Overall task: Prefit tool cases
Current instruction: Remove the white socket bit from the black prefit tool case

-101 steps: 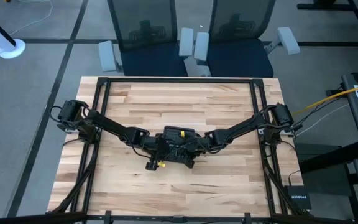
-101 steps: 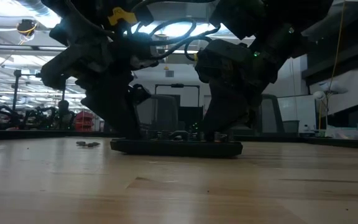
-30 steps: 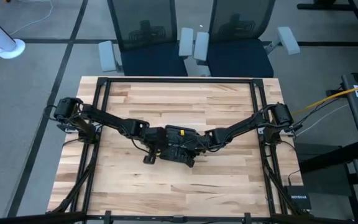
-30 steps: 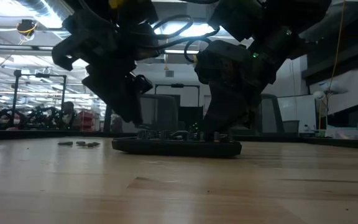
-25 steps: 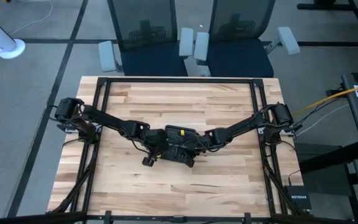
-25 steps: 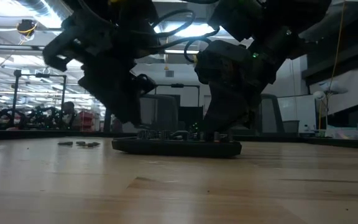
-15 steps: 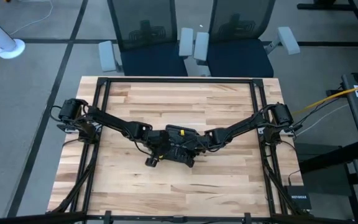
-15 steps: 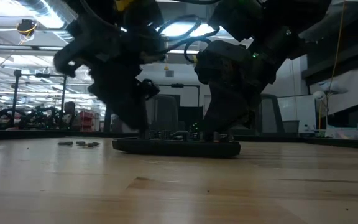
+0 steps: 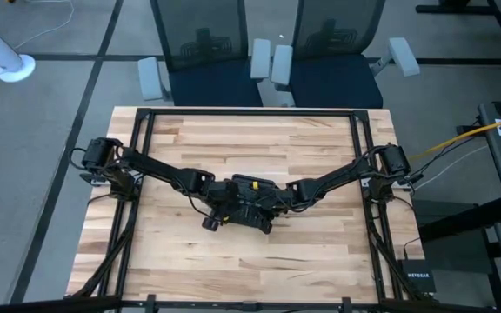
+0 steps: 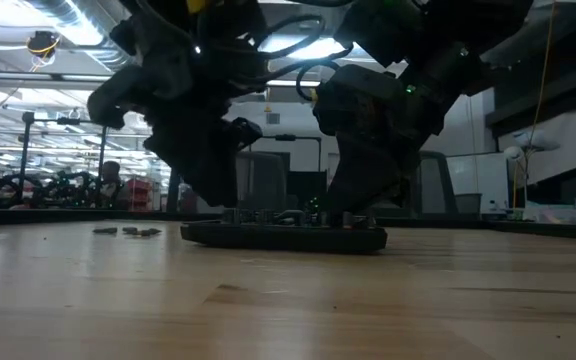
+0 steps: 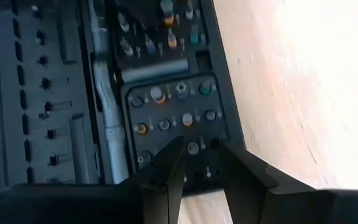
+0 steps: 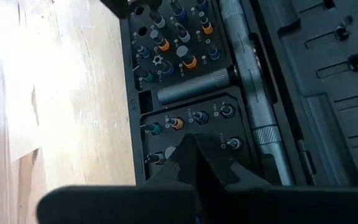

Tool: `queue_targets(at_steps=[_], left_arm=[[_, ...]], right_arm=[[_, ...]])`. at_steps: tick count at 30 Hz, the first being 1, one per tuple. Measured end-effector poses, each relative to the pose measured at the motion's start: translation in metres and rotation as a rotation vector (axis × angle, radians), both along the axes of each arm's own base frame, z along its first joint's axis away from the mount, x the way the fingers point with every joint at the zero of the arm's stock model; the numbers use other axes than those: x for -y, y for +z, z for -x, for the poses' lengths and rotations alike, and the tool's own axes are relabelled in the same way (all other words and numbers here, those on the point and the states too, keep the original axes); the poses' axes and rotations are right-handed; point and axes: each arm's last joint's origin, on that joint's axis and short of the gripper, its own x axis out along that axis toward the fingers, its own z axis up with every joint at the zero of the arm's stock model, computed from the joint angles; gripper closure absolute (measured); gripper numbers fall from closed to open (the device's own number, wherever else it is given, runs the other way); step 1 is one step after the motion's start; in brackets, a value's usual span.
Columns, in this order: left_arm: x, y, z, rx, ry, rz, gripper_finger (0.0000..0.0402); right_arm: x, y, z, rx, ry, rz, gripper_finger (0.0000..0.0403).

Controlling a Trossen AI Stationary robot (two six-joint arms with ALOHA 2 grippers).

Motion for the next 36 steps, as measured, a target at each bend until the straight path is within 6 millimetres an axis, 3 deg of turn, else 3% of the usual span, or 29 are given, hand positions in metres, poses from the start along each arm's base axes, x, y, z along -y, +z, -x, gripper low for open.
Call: queue_targets(at_steps=[14, 19, 23, 32, 36], left_arm=[[0.001, -0.014, -0.005, -0.024, 0.014, 0.005, 0.0313], [0.001, -0.015, -0.005, -0.030, 0.060, 0.023, 0.0382], [0.000, -0.015, -0.005, -0.040, 0.116, 0.047, 0.0396], [-0.003, 0.023, 0.009, 0.036, 0.148, 0.041, 0.0400], [-0.008, 0.027, 0.013, 0.023, 0.141, 0.019, 0.0400]], right_arm=[[0.000, 0.000, 0.000, 0.000, 0.001, -0.001, 0.0403], [0.000, 0.000, 0.000, -0.001, 0.004, -0.005, 0.0403], [0.000, 0.000, 0.000, -0.001, 0.005, -0.006, 0.0403], [0.000, 0.001, -0.001, 0.008, 0.004, -0.007, 0.0403], [0.000, 0.000, 0.000, 0.005, 0.002, -0.009, 0.0403]])
